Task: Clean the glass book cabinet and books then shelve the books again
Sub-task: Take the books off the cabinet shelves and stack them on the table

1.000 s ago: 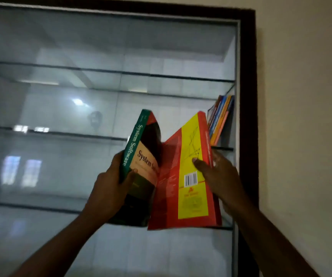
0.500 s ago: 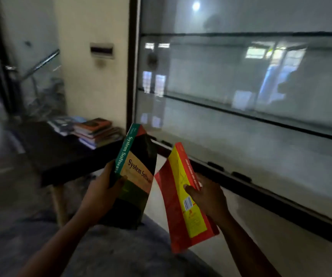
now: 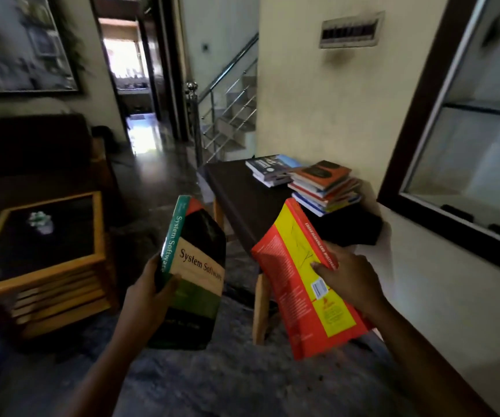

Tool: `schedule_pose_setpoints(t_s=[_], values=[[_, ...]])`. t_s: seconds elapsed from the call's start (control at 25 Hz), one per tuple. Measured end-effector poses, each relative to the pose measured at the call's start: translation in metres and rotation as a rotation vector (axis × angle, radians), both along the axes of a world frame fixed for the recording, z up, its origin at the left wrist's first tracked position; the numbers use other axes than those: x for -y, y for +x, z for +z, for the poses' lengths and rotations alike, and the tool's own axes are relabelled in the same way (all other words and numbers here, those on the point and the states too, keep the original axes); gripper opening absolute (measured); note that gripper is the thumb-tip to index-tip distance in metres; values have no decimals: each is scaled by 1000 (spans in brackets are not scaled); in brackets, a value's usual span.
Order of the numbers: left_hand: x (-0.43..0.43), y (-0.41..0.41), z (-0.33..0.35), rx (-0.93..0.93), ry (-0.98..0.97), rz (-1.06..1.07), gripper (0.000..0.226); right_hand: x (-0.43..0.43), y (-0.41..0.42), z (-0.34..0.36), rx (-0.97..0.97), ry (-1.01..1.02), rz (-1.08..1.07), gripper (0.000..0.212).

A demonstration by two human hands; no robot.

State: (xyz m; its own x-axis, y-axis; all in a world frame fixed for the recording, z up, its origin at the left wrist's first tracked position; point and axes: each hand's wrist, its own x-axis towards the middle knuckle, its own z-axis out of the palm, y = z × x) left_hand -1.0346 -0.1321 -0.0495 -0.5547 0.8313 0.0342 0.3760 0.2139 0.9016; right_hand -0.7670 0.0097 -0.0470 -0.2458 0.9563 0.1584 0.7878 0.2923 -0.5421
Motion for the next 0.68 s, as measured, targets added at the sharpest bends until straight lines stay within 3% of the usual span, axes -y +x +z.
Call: schedule_pose_setpoints(t_s=[0.44,0.68], values=[[-289,-182,15,66,63,-76,49,-296,-191,46,63,190,71,44],[-453,-264,8,139,38,-264,43,-432,-268,63,315,342,-167,51]])
